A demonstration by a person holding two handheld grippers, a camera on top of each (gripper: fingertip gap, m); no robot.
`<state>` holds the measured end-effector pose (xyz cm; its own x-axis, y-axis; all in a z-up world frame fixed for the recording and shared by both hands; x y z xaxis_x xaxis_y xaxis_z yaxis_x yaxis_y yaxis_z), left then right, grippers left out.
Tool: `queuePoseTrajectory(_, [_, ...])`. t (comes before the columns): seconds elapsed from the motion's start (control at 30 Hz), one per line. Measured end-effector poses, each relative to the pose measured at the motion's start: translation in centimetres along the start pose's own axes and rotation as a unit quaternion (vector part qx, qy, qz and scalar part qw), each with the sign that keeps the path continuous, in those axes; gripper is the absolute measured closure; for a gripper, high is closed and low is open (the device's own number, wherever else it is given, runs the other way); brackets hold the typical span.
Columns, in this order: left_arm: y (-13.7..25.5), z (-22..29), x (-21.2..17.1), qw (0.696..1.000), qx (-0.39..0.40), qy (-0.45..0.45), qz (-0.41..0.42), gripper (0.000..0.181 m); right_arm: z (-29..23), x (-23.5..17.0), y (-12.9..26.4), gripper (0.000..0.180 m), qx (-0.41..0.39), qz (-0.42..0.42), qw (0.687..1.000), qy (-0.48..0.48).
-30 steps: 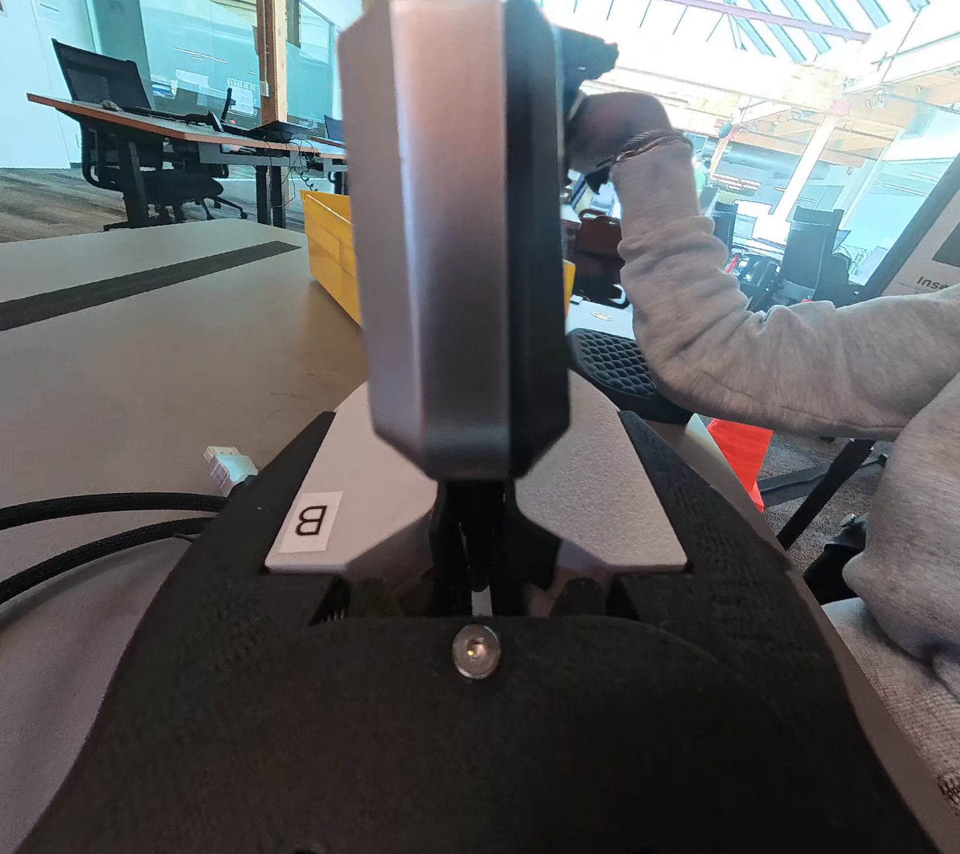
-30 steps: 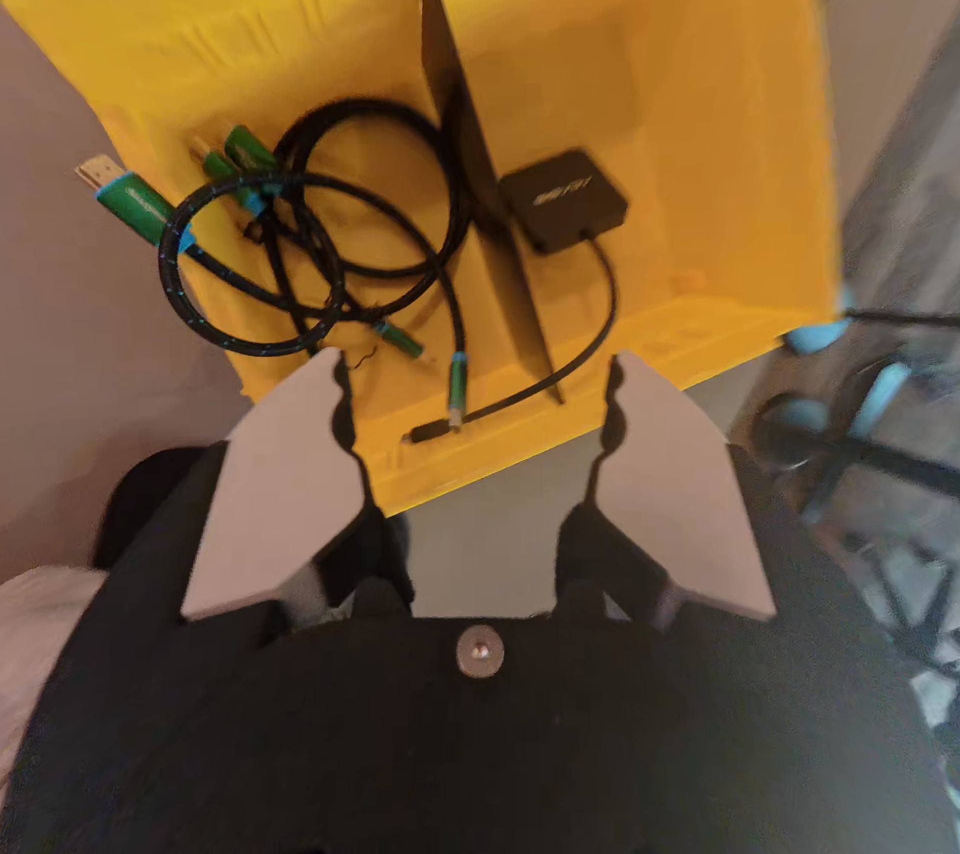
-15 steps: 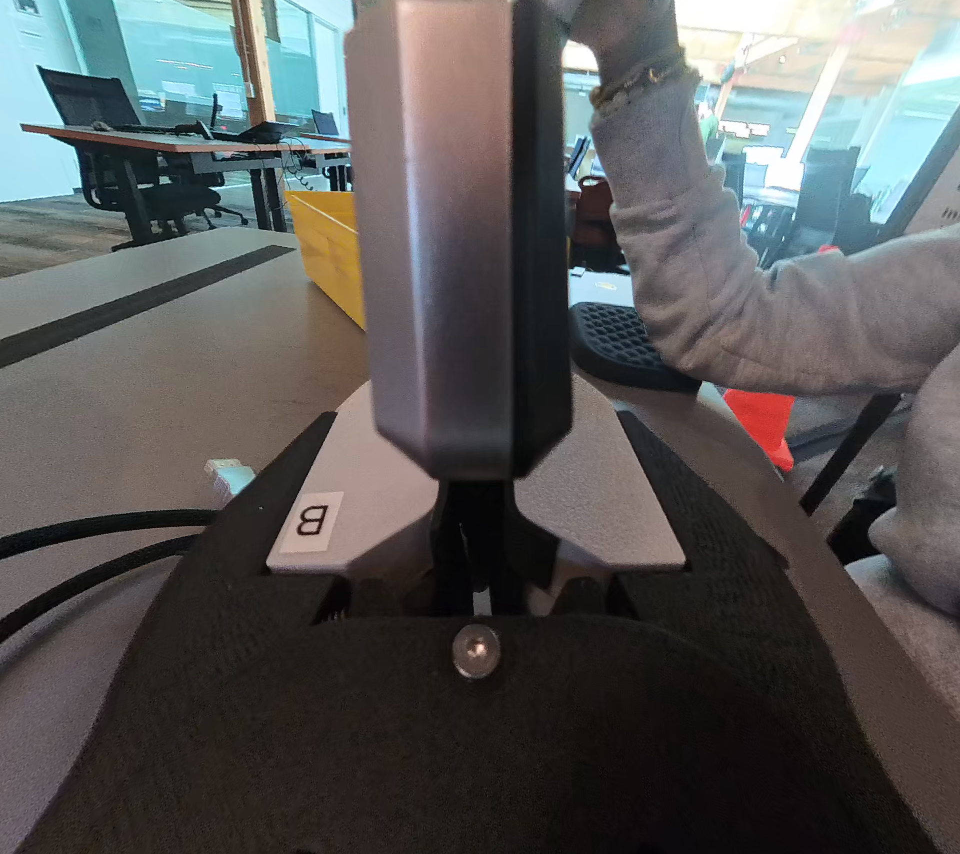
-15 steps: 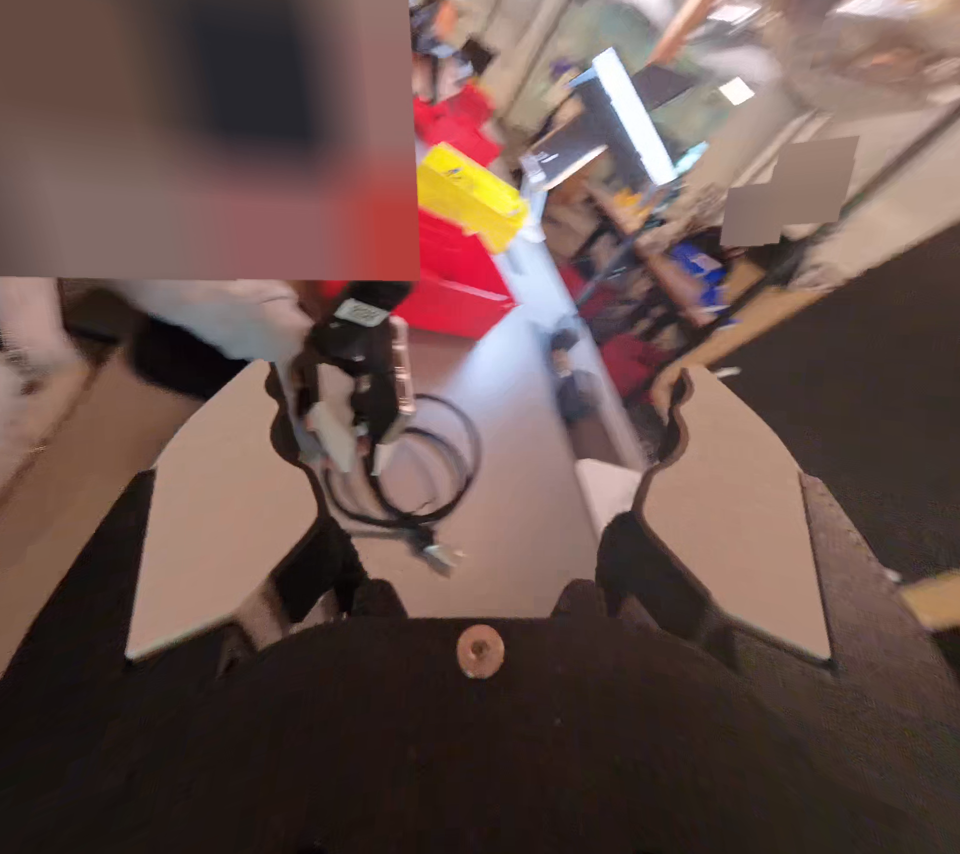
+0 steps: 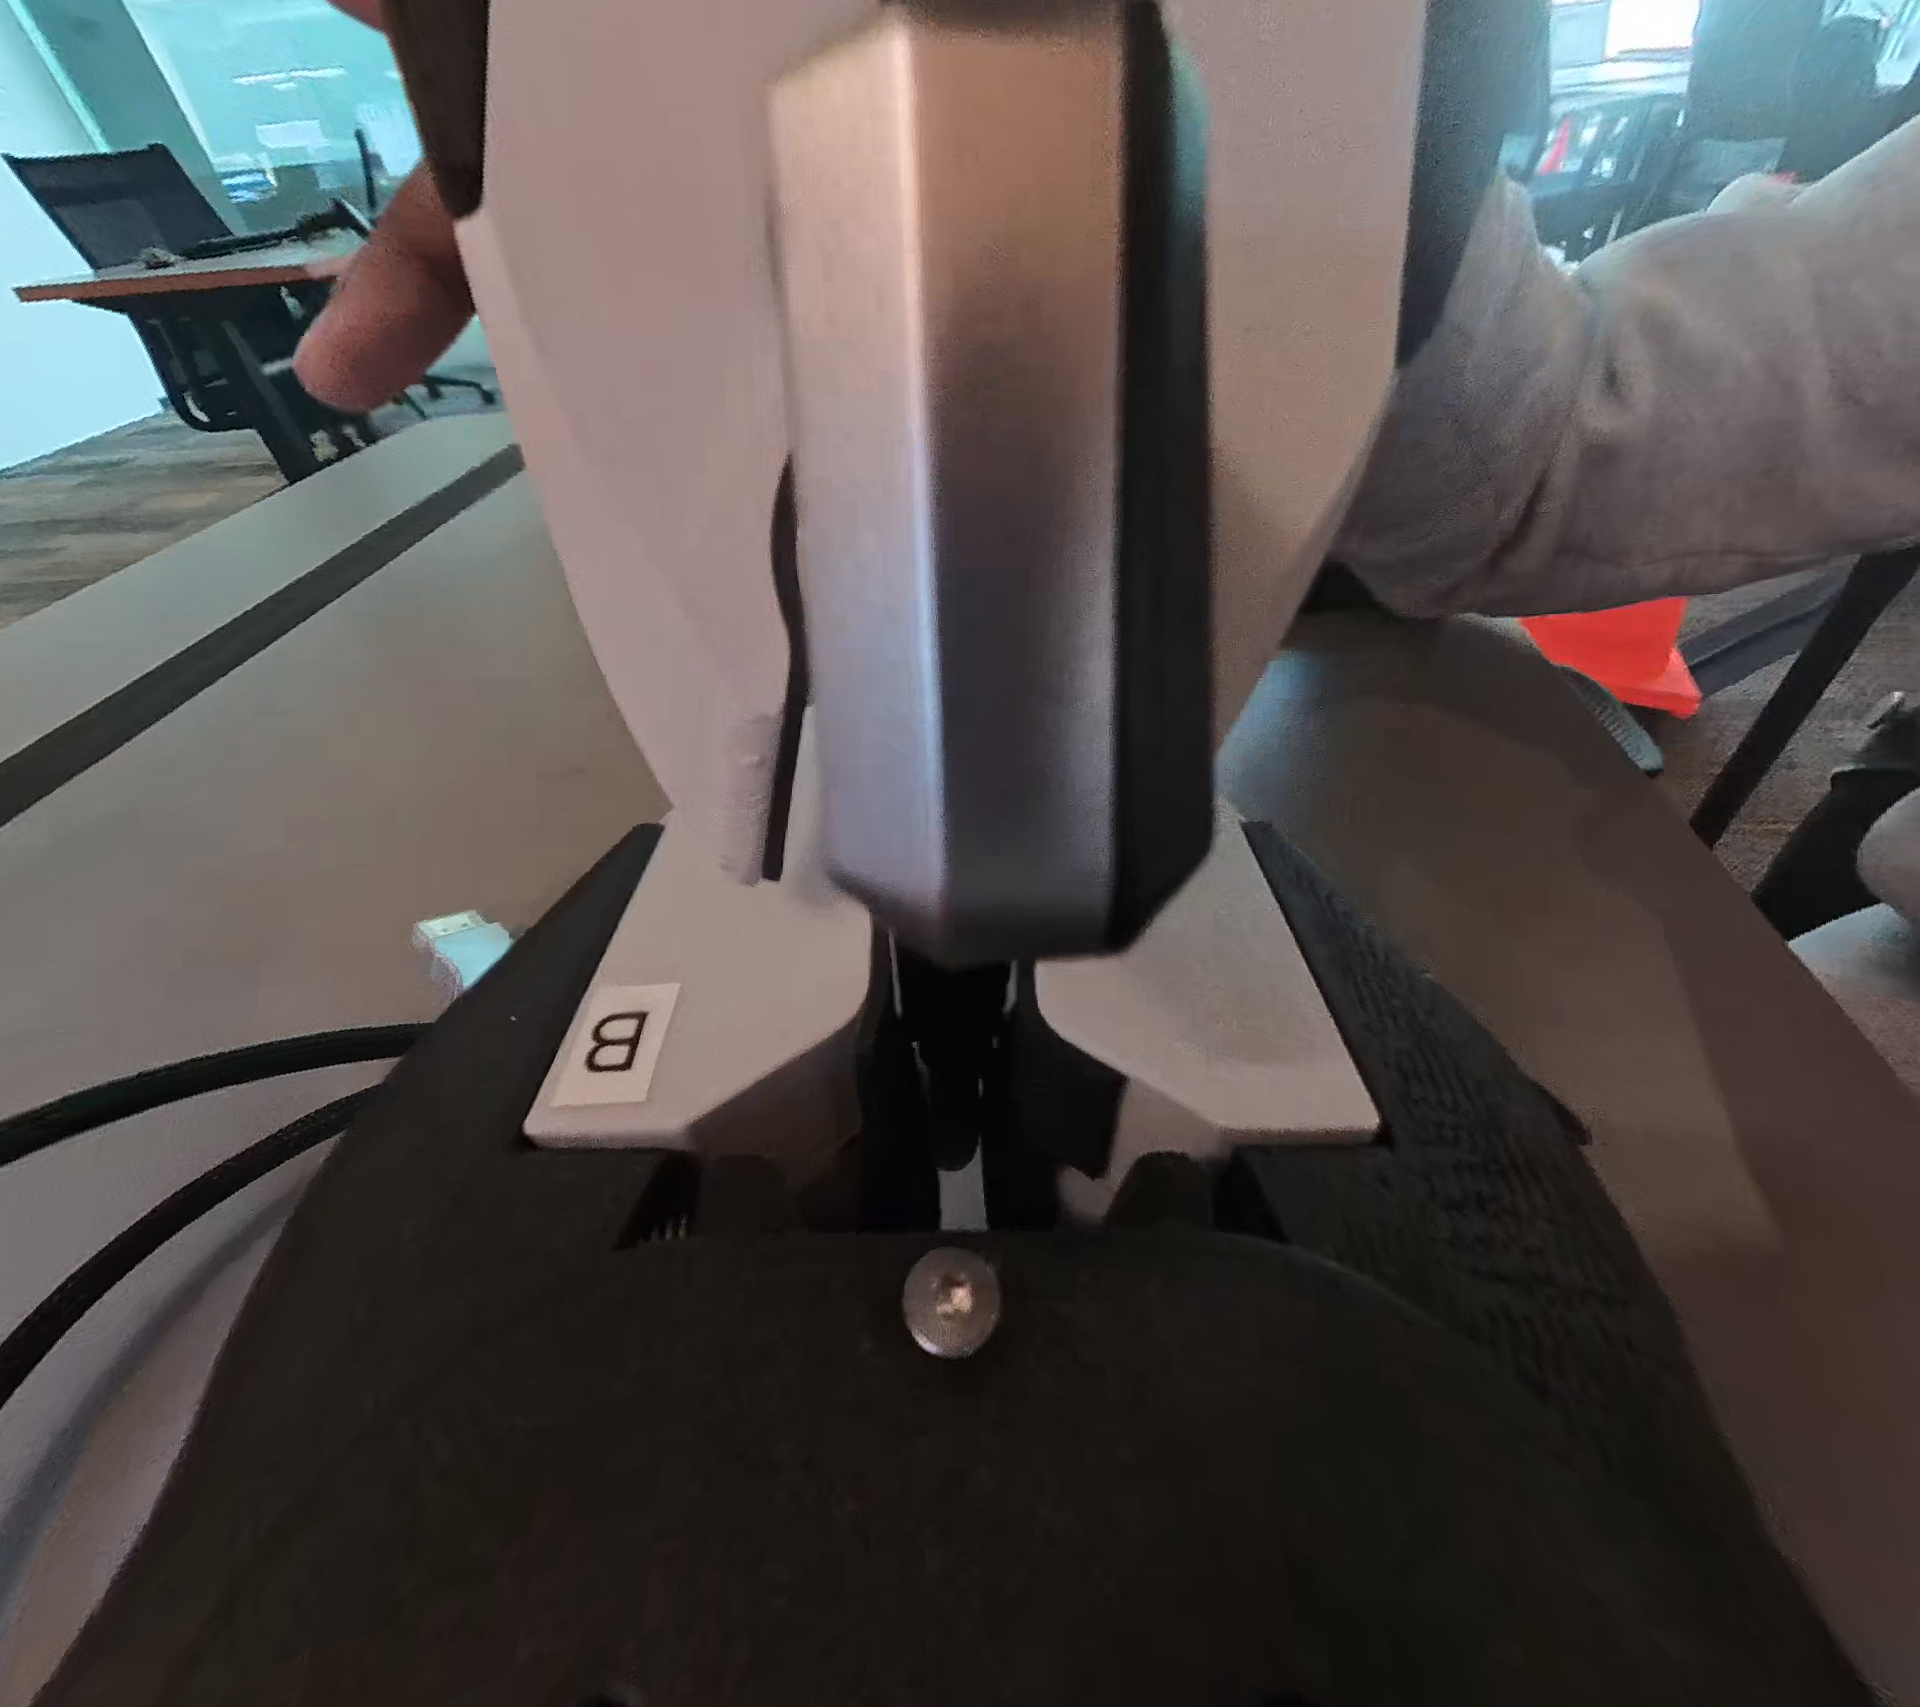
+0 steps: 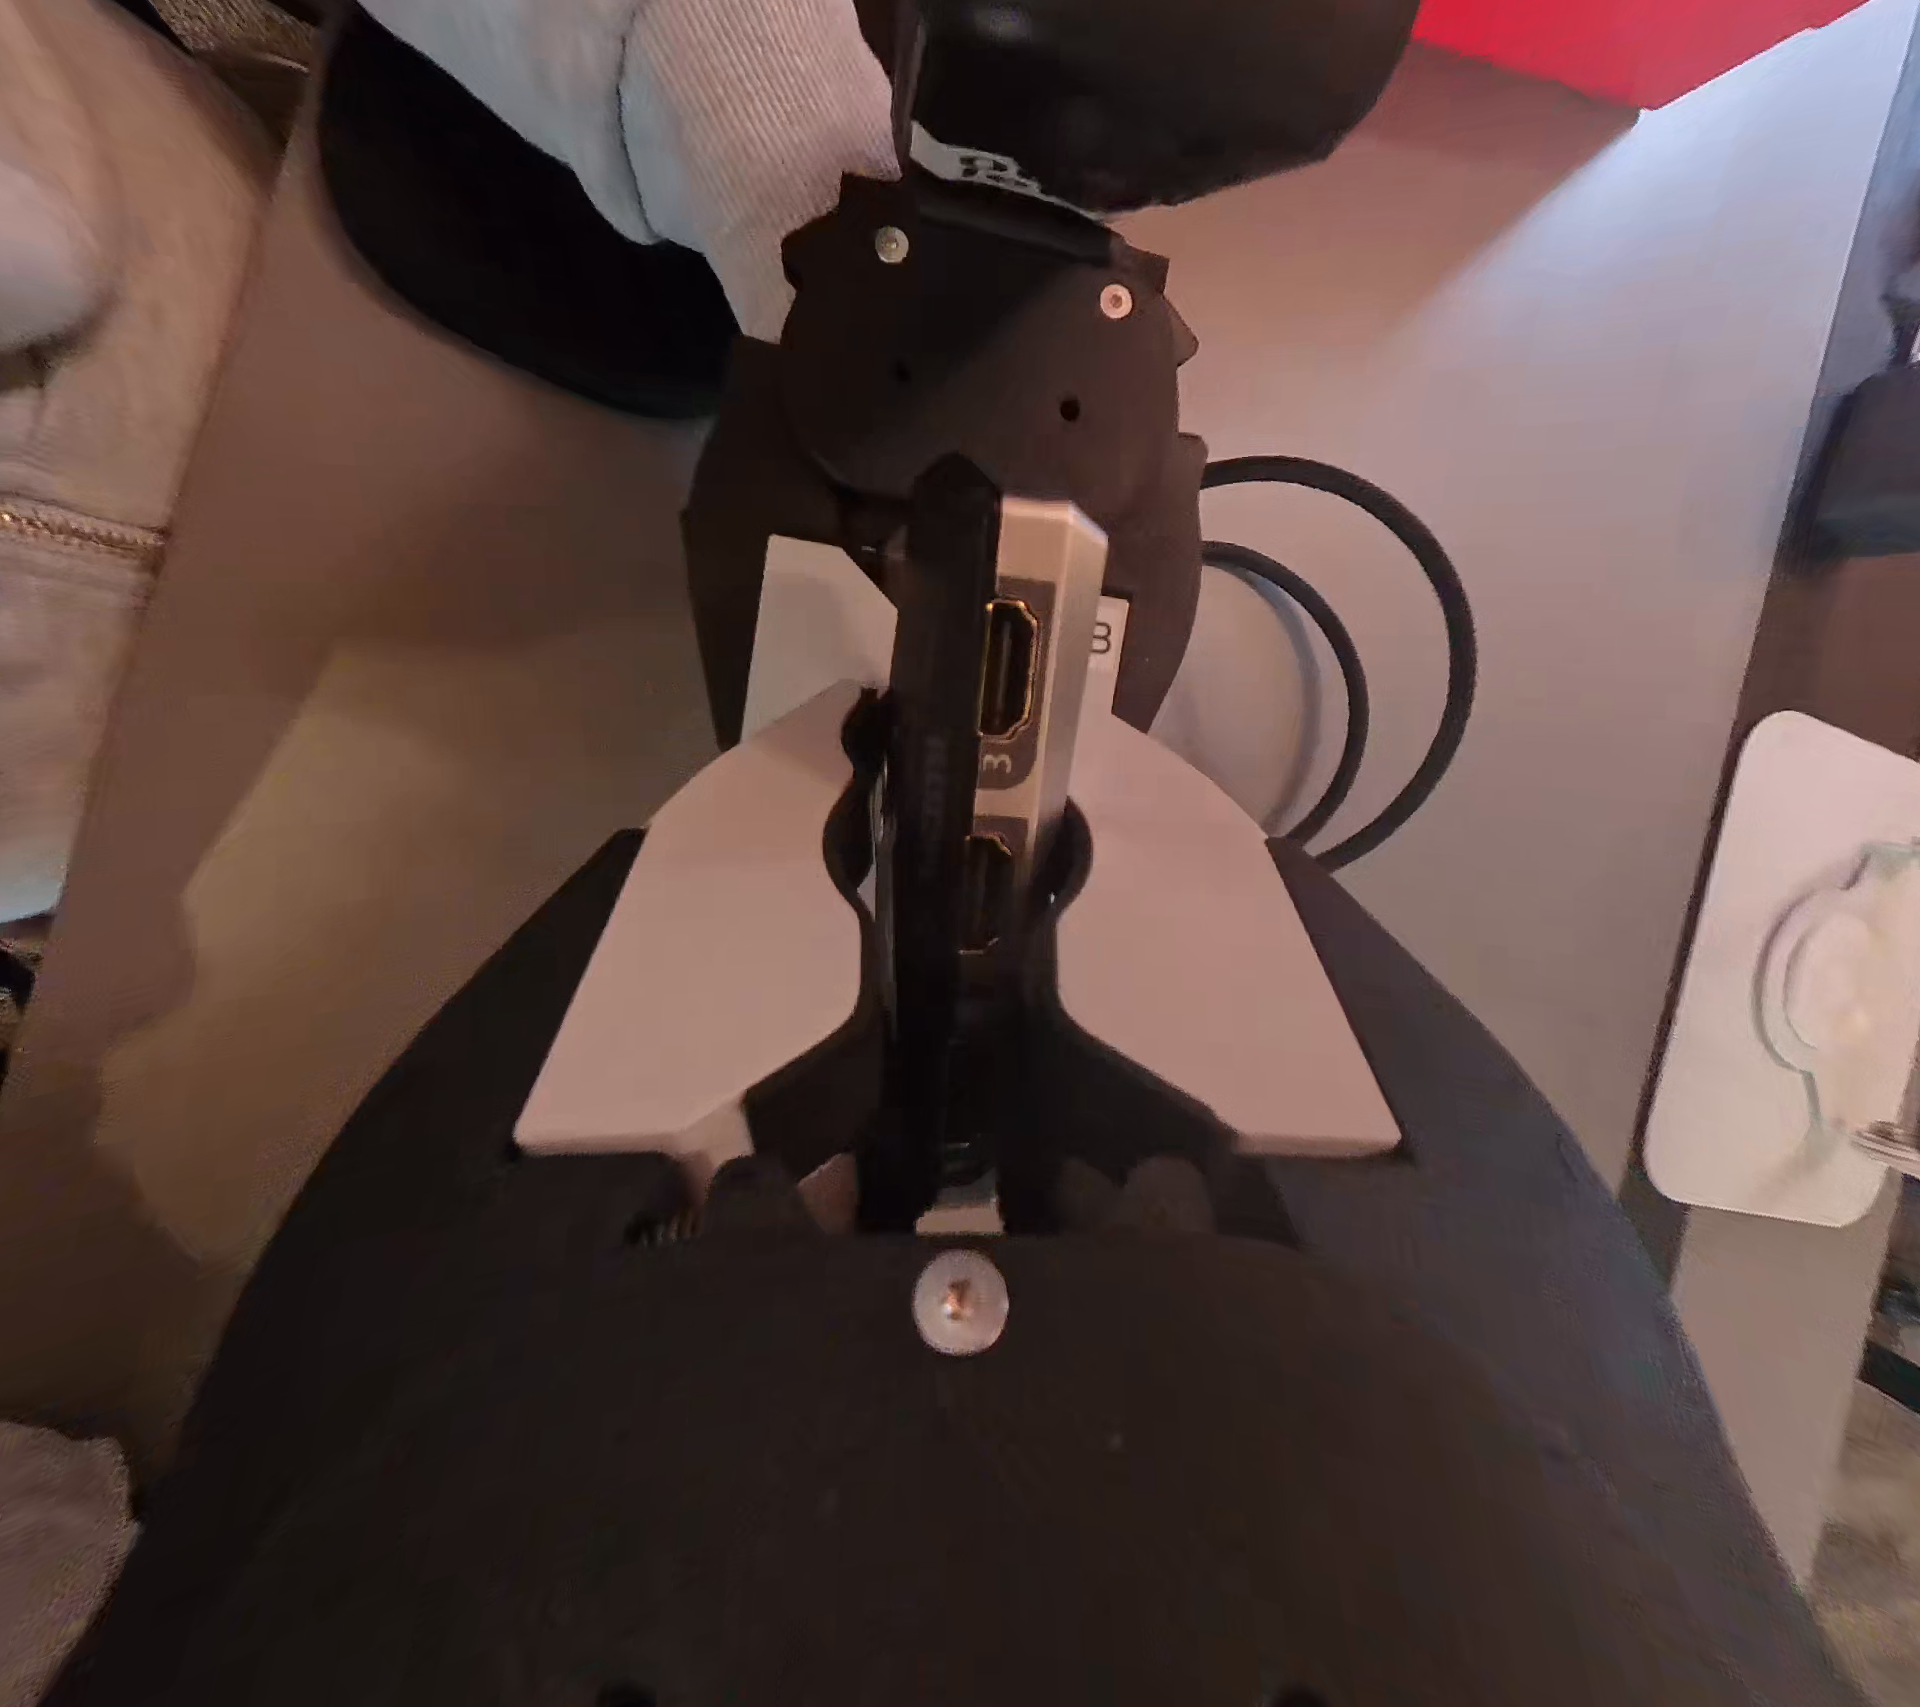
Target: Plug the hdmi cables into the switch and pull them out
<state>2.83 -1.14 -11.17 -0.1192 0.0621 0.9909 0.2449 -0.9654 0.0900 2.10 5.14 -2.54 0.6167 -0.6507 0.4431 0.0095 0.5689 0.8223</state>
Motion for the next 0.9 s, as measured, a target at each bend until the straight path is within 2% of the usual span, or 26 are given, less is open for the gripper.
queuePoseTrajectory(0.07, [0.2, -0.1, 0.5, 0.999, 0.014, 0.002, 0.039, 0.146, 0.1, 0.0, 0.8, 0.152, -0.026, -0.007, 0.999, 0.017])
queuePoseTrajectory(0.17, [1.3, -0.9, 1.6, 0.989, 0.083, -0.013, 0.123, 0.118, 0.5, 0.0, 3.4, 0.153, -0.138, -0.031, 0.988, 0.059])
queuePoseTrajectory(0.3, [3.3, -2.6, 2.9, 0.959, 0.184, 0.010, 0.216, 0.094, 1.0, -0.9, 7.9, 0.153, -0.335, -0.109, 0.926, 0.133])
queuePoseTrajectory(0.4, [4.5, -3.3, 3.2, 0.943, 0.219, 0.027, 0.251, 0.094, 1.3, -2.2, 11.1, 0.153, -0.437, -0.153, 0.875, 0.142])
queuePoseTrajectory(0.53, [4.7, -3.6, 3.2, 0.939, 0.223, 0.046, 0.256, 0.094, 1.0, -4.2, 15.4, 0.153, -0.545, -0.197, 0.800, 0.153])
queuePoseTrajectory(0.63, [4.3, -3.5, 2.9, 0.946, 0.221, 0.041, 0.234, 0.094, -0.2, -5.8, 18.6, 0.153, -0.588, -0.214, 0.768, 0.137])
queuePoseTrajectory(0.73, [3.8, -3.3, 2.7, 0.952, 0.214, 0.031, 0.217, 0.094, -1.9, -7.3, 21.6, 0.153, -0.616, -0.222, 0.749, 0.103])
queuePoseTrajectory(0.9, [3.5, -3.3, 2.4, 0.957, 0.204, 0.033, 0.204, 0.094, -4.5, -9.3, 24.6, 0.153, -0.624, -0.220, 0.748, 0.047])
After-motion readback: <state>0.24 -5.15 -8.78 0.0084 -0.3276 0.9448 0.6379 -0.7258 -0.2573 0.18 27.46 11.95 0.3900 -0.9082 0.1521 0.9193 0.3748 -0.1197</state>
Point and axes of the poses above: each gripper's, where its closed fingertips meet, y back along the fingers, x out of its top, z = x × y across the jaws, the point moved 9 cm from there along y, back along the fingers, and after that the axes turned 11 degrees about y, right-handed, at the moved point
